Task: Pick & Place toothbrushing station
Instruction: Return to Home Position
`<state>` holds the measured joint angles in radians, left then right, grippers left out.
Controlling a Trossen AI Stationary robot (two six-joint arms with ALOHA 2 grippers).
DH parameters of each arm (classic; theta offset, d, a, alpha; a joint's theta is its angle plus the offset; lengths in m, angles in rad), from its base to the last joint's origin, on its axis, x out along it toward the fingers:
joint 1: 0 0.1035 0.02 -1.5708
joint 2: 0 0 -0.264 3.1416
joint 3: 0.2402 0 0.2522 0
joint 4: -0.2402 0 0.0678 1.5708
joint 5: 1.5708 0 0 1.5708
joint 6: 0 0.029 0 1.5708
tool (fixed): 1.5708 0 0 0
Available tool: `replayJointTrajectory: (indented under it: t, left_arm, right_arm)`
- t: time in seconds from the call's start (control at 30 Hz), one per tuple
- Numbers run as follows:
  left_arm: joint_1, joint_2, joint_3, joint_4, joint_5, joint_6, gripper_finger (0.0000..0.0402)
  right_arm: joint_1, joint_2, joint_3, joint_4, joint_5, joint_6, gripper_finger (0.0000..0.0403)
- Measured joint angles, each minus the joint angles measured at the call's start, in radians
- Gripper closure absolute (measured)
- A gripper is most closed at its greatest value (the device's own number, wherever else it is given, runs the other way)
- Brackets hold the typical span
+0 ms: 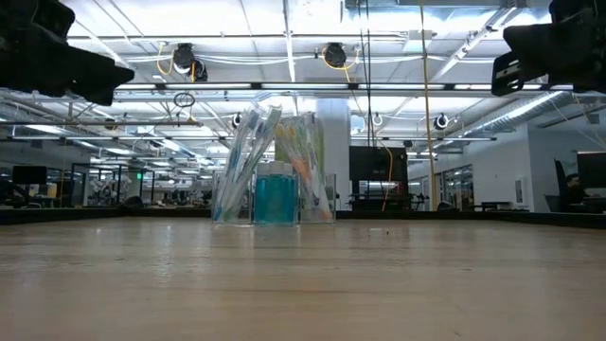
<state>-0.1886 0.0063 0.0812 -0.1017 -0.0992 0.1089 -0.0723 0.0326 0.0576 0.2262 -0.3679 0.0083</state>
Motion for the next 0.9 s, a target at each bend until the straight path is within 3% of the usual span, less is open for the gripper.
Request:
replayJointTrajectory:
  t: [0.23,0.9]
  left_arm:
    - [0.0,-0.001,-0.064,0.131,0.004,0.009,0.0227]
    - [0.0,0.0,-0.067,0.171,-0.006,0.001,0.0227]
  right_arm:
    - [0.0,-0.002,-0.043,0.026,-0.001,0.022,0.0403]
    - [0.0,-0.001,-0.043,-0.022,-0.001,-0.021,0.0395]
